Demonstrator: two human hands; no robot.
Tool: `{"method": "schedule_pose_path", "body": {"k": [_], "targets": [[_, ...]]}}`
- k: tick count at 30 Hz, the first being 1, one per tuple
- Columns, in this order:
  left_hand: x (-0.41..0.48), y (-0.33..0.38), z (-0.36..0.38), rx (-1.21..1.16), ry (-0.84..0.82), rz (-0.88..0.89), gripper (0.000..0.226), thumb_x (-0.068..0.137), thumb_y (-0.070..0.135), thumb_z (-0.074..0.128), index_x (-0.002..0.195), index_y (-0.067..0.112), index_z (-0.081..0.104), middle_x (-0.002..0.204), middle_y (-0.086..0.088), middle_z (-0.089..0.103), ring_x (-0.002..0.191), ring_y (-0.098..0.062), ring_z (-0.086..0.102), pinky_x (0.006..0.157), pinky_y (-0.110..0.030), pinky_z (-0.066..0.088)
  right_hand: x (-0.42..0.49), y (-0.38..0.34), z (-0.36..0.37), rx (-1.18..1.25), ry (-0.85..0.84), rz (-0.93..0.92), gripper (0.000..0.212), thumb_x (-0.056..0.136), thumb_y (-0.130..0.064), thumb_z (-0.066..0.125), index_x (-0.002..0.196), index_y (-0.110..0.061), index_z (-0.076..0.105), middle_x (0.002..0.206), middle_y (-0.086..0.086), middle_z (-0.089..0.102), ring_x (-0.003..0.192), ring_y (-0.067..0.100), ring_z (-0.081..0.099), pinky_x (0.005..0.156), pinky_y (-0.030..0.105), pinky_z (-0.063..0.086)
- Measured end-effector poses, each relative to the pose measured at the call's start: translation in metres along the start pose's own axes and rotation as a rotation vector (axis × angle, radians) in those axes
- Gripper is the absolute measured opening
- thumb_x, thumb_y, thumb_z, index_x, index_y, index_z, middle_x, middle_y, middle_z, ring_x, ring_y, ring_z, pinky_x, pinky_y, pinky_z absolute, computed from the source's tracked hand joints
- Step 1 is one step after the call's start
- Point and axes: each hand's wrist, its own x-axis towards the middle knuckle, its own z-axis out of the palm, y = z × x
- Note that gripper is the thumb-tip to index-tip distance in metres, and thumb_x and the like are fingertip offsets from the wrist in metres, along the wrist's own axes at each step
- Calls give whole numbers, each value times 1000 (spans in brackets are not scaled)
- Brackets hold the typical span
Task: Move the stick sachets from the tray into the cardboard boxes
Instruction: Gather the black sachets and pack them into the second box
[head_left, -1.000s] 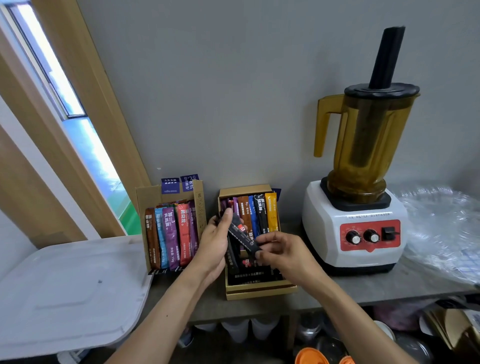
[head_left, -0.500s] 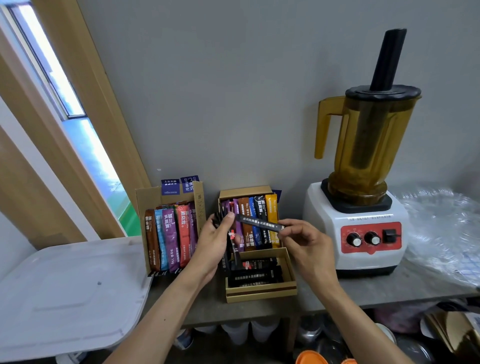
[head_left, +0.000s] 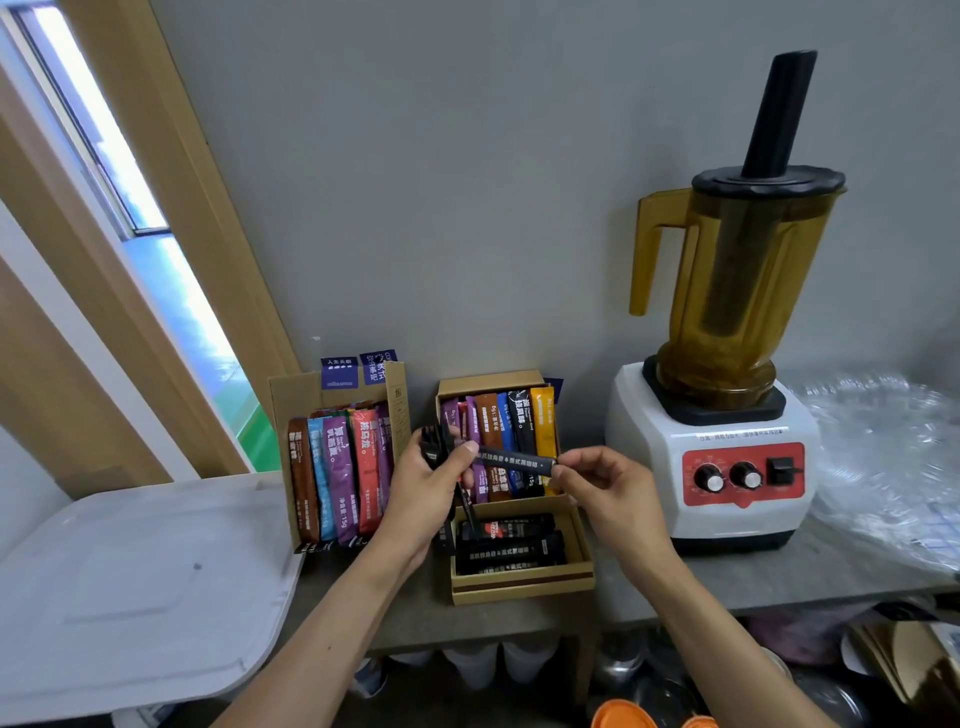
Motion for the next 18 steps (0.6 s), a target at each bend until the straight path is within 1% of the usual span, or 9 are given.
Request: {"method": "schedule_pose_path", "body": {"k": [2, 4, 6, 10, 11, 13, 15, 16, 18], "targets": [[-2, 3, -1, -12, 16, 4, 20, 102, 18, 63, 120, 10, 61, 76, -1, 63, 79, -8, 68, 68, -14, 56, 2, 3, 0, -91, -16, 78, 7, 92, -10, 77, 96, -14, 74, 84, 4, 78, 78, 16, 75, 65, 22, 58], [-2, 6, -2, -90, 16, -20, 14, 104, 11, 57, 117, 10, 59, 81, -1, 63, 76, -10, 65, 75, -26, 56, 2, 8, -1, -233, -30, 109, 9, 89, -13, 79, 92, -15, 72, 85, 2, 78, 80, 13, 75, 66, 24, 60], [-2, 6, -4, -209, 13, -63, 17, 104, 6, 50, 119, 10, 58, 88, -2, 64, 74, -13, 62, 77, -35, 53, 1, 11, 0, -348, -48, 97, 10, 86, -15, 81, 89, -17, 71, 84, -1, 78, 81, 9, 75, 69, 27, 62], [-2, 3, -3, -165, 14, -80, 20, 104, 10, 49, 119, 5, 61, 94, -12, 65, 82, -21, 67, 86, -46, 56, -1, 10, 8, -478, -110, 44, 14, 87, -19, 82, 86, -23, 69, 87, -7, 76, 85, 4, 74, 66, 20, 59], [-2, 3, -2, -156, 15, -86, 21, 104, 11, 49, 119, 3, 61, 92, -14, 67, 84, -21, 70, 84, -45, 57, -1, 9, 10, -502, -117, 28, 14, 88, -20, 82, 85, -25, 69, 87, -9, 76, 86, 4, 73, 65, 19, 58], [-3, 3, 1, -154, 18, -84, 23, 104, 9, 47, 118, 2, 63, 88, -13, 73, 84, -14, 73, 74, -36, 54, -2, 7, 13, -556, -89, -1, 13, 90, -24, 81, 86, -29, 69, 89, -11, 75, 88, 3, 72, 63, 17, 57], [-3, 4, 2, -182, 18, -94, 22, 105, 8, 46, 115, 3, 65, 86, -12, 76, 84, -14, 74, 73, -34, 53, -4, 2, 13, -560, -25, -22, 11, 92, -28, 78, 88, -32, 69, 89, -13, 74, 87, 1, 71, 60, 13, 52], [-3, 4, 3, -197, 15, -104, 22, 105, 8, 46, 114, 4, 65, 87, -13, 77, 87, -17, 74, 76, -38, 54, -6, -2, 13, -518, -11, -28, 9, 93, -31, 77, 89, -32, 69, 89, -12, 75, 87, 0, 71, 59, 12, 51], [-3, 2, 4, -208, 11, -122, 22, 105, 9, 47, 116, 4, 65, 94, -15, 79, 96, -24, 75, 87, -48, 57, -9, -10, 14, -355, -67, -4, 9, 92, -36, 77, 91, -28, 72, 89, -9, 77, 88, 1, 73, 63, 16, 55]]}}
